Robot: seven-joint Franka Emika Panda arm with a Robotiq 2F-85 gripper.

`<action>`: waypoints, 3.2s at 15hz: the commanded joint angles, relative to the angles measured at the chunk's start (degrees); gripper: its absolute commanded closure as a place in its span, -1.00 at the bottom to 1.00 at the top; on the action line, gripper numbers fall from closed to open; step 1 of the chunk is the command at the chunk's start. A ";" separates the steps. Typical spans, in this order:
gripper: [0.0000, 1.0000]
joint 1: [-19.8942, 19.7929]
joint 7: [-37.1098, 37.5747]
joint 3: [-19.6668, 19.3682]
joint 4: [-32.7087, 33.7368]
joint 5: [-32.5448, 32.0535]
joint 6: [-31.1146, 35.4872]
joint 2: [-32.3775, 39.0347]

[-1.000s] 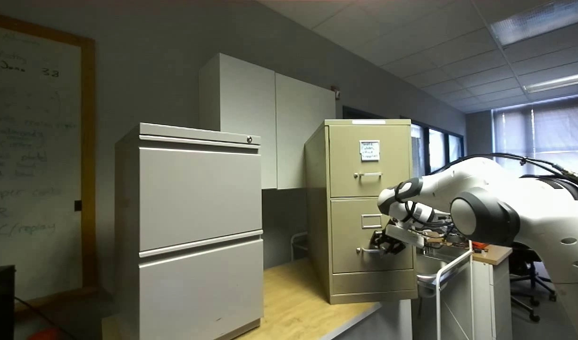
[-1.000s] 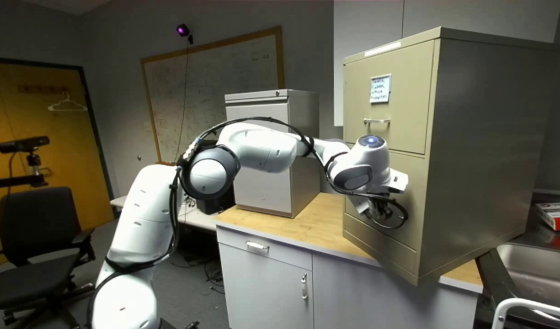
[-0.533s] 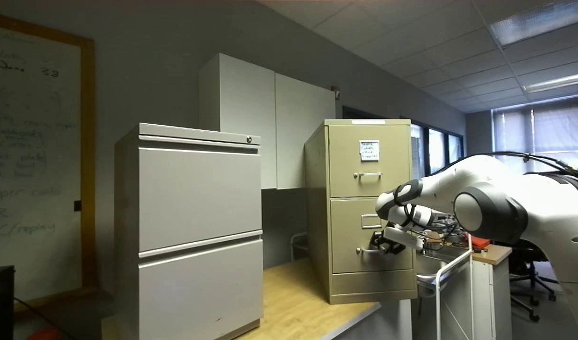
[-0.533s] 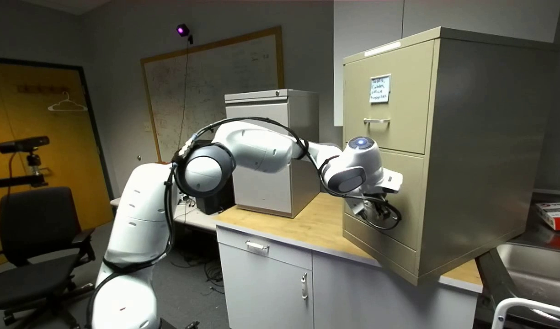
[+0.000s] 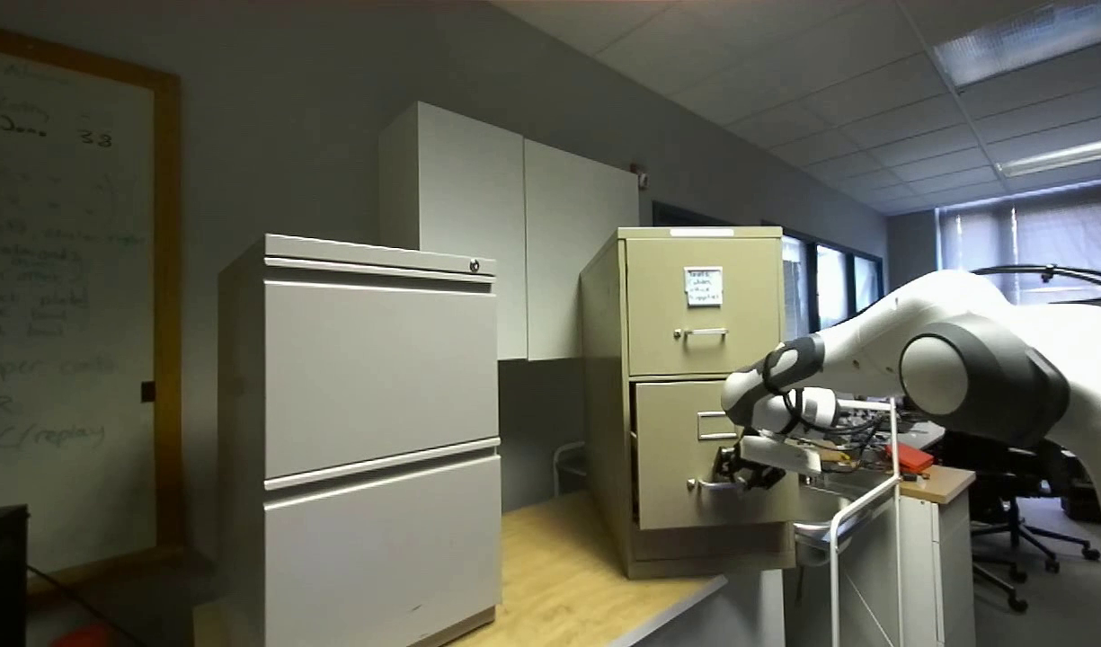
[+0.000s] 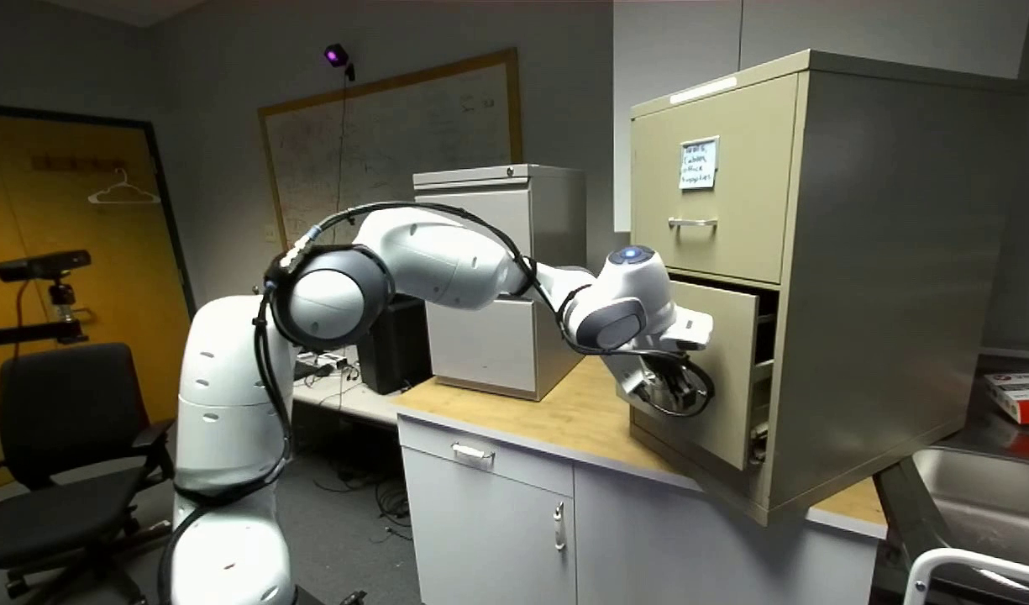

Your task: Pull open the bottom drawer on the right filing cabinet

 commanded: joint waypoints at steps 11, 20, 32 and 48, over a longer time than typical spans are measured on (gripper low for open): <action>0.93 2.92 -2.58 -1.33 -34.56 -11.59 -0.44 -27.43; 0.93 0.84 -1.21 -1.14 -49.70 -15.41 -0.54 -43.43; -0.83 -3.08 1.59 0.25 -53.12 -19.56 -2.46 -49.57; -1.00 -8.22 2.34 2.85 -56.20 -23.29 -2.98 -68.32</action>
